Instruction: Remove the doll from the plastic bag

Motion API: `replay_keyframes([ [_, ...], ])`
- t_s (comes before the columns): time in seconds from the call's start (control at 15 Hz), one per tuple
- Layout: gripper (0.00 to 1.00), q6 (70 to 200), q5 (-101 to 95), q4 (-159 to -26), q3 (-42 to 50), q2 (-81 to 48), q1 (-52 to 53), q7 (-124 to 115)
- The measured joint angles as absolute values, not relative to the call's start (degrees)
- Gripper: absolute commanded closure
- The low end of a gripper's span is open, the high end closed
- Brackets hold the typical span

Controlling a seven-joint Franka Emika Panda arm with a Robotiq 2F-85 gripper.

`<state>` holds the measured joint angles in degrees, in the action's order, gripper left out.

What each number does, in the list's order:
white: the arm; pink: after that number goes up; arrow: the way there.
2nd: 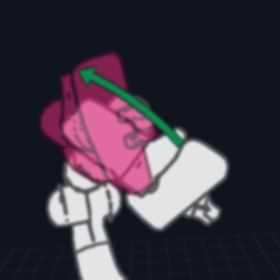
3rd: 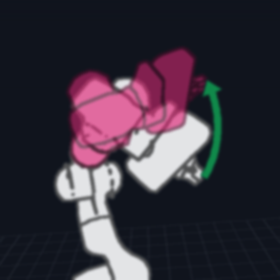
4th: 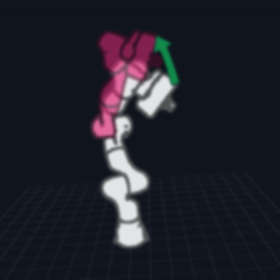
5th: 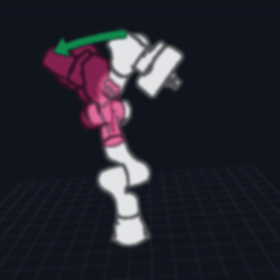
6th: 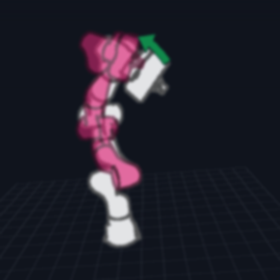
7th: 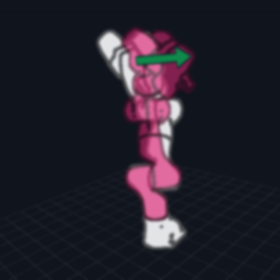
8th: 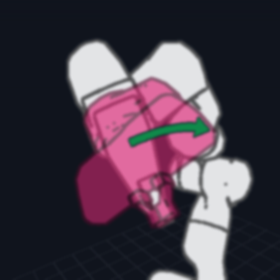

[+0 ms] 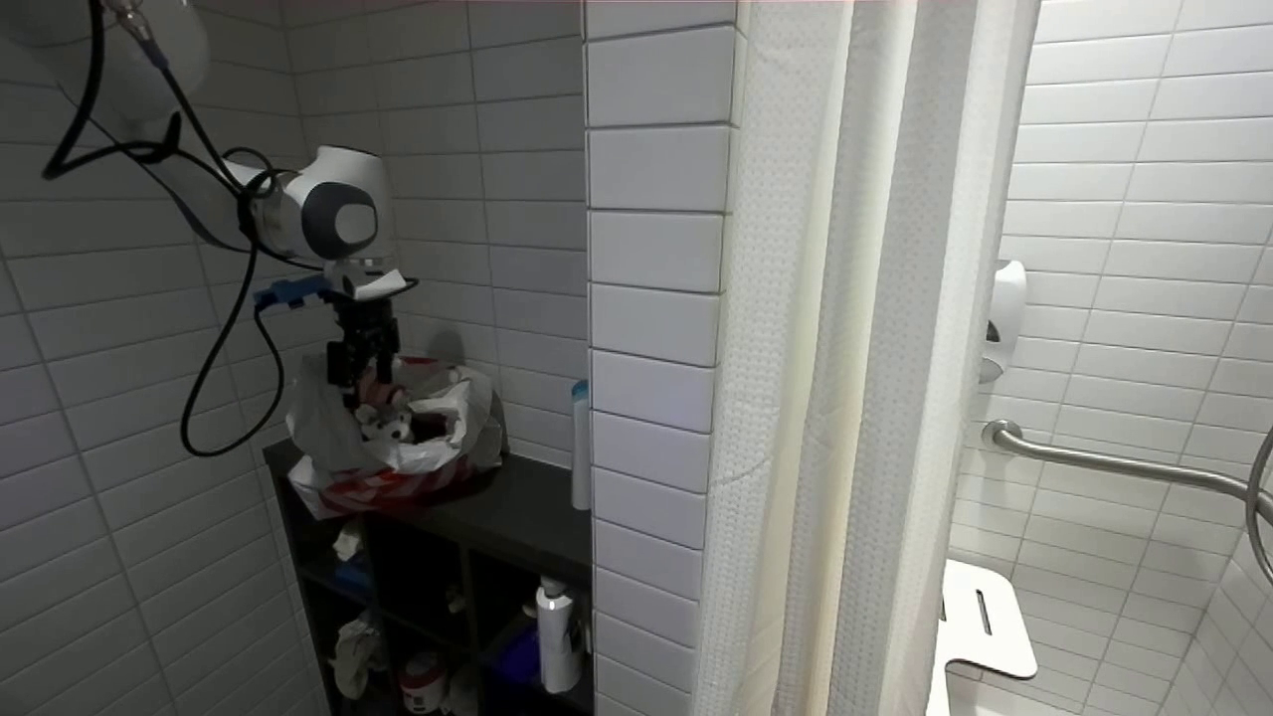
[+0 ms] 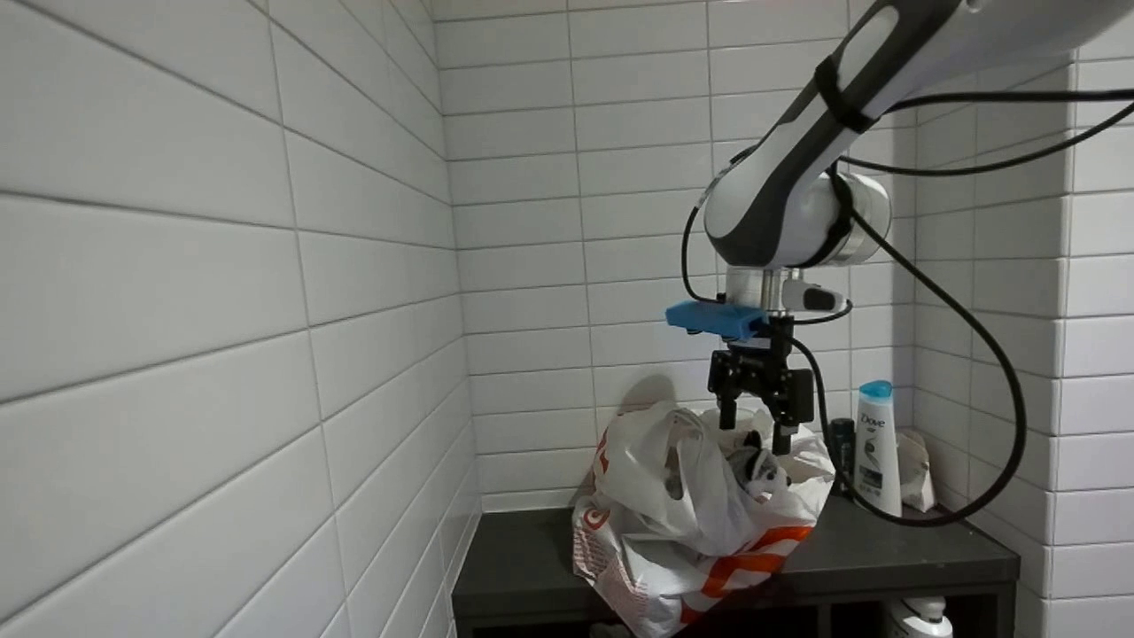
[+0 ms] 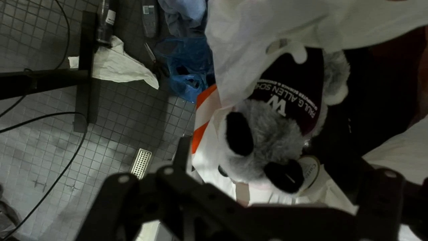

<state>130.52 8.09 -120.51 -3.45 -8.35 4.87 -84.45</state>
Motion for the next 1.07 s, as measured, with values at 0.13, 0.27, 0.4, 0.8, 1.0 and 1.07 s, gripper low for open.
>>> replay_keyframes([
  [0.13,0.00,130.5,8.1,-120.4,-3.5,-8.6,4.9,-83.8],
  [0.27,0.00,130.5,8.1,-120.4,-3.5,-8.7,4.9,-83.5],
  [0.4,0.00,130.5,8.2,-120.4,-3.4,-8.9,4.9,-83.1],
  [0.8,0.27,130.4,10.4,-120.4,-2.9,-10.5,4.3,-81.5],
  [1.0,0.49,130.4,10.7,-120.4,-2.6,-11.2,4.3,-80.5],
  [1.07,0.56,130.4,10.7,-120.4,-2.5,-11.3,4.3,-80.2],
])
